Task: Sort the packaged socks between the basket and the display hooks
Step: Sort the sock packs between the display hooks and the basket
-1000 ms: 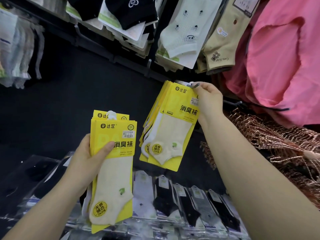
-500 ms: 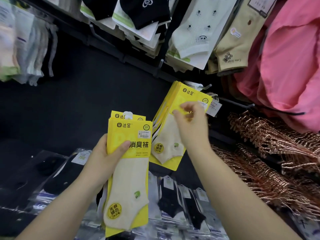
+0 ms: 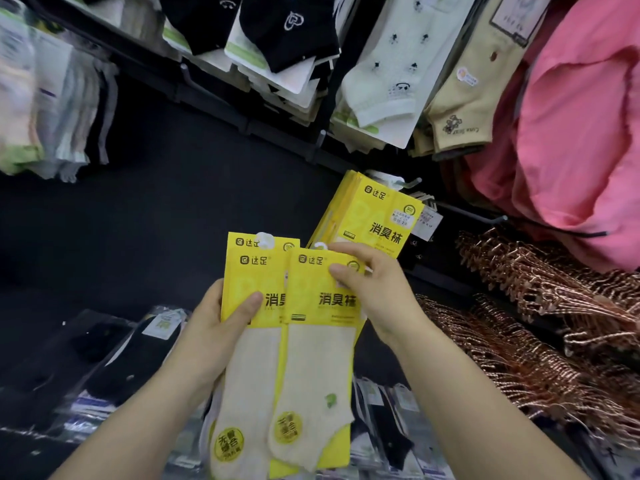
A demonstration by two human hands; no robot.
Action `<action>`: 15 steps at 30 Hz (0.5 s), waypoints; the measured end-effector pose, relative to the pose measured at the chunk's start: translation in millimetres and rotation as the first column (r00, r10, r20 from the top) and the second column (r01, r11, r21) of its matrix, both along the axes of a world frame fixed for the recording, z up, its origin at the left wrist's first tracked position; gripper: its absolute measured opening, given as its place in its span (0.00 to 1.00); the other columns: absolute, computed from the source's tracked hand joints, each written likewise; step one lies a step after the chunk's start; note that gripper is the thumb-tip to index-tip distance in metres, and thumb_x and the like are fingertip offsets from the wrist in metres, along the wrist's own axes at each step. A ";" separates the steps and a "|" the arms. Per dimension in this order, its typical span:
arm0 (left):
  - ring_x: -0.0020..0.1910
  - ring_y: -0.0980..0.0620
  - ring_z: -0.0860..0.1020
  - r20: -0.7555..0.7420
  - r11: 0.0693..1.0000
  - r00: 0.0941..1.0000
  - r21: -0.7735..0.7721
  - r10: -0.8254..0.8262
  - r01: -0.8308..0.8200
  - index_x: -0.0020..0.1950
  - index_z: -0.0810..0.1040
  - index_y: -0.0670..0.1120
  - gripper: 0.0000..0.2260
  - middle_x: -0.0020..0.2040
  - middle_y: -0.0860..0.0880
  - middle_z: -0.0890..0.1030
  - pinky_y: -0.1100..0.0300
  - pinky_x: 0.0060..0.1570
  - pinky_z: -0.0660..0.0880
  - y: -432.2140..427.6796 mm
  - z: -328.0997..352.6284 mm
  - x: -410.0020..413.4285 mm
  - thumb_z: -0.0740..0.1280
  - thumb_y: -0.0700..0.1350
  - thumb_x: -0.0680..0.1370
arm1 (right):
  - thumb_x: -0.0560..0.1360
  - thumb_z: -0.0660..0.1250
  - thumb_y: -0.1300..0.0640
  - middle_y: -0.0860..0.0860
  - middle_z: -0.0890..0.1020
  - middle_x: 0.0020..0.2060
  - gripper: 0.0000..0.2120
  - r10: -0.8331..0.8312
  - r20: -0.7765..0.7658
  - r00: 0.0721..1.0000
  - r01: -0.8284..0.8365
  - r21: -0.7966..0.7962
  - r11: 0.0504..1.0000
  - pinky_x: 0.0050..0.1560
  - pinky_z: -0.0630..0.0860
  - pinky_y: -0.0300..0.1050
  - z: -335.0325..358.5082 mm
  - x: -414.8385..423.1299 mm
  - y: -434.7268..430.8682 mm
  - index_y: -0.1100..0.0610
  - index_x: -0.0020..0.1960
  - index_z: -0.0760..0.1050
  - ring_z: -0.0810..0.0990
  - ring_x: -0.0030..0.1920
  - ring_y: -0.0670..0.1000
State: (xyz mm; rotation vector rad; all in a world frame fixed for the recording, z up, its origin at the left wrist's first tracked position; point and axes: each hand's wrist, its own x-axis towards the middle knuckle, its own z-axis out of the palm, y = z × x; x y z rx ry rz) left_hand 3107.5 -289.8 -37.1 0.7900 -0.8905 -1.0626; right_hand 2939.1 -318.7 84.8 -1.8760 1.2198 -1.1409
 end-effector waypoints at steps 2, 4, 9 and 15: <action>0.48 0.50 0.85 0.020 1.000 1.000 -0.002 0.005 -0.005 0.49 0.78 0.60 0.17 0.50 0.51 0.85 0.51 0.45 0.79 -1.4 -1.0 1.9 0.71 0.61 0.63 | 0.75 0.68 0.61 0.42 0.80 0.51 0.12 -0.021 0.013 1.000 0.021 -0.006 1.000 0.35 0.75 0.30 5.0 -11.0 1.2 0.43 0.45 0.80 0.78 0.35 0.36; 0.47 0.53 0.85 0.059 0.999 0.998 -0.013 0.037 -0.036 0.49 0.77 0.62 0.16 0.49 0.54 0.85 0.54 0.43 0.79 -2.1 -1.0 4.0 0.70 0.62 0.63 | 0.74 0.69 0.57 0.46 0.81 0.50 0.06 -0.067 0.053 0.996 0.066 0.010 0.998 0.38 0.77 0.36 6.8 -18.9 2.7 0.46 0.43 0.80 0.81 0.41 0.44; 0.44 0.57 0.84 0.127 0.996 0.988 -0.024 0.083 -0.081 0.51 0.76 0.60 0.19 0.47 0.57 0.85 0.62 0.39 0.79 0.7 -0.2 4.6 0.68 0.63 0.63 | 0.70 0.73 0.50 0.52 0.84 0.48 0.06 -0.114 0.102 0.988 0.105 0.087 0.991 0.52 0.78 0.56 6.4 -23.5 10.7 0.53 0.41 0.80 0.82 0.50 0.58; 0.42 0.64 0.82 0.226 0.988 0.962 -0.031 0.153 -0.150 0.52 0.74 0.58 0.16 0.46 0.65 0.83 0.63 0.39 0.75 4.1 3.5 4.2 0.67 0.59 0.66 | 0.71 0.71 0.59 0.52 0.86 0.43 0.03 -0.153 0.295 0.943 0.129 0.100 0.987 0.44 0.82 0.50 28.9 -36.9 5.3 0.53 0.41 0.83 0.84 0.44 0.52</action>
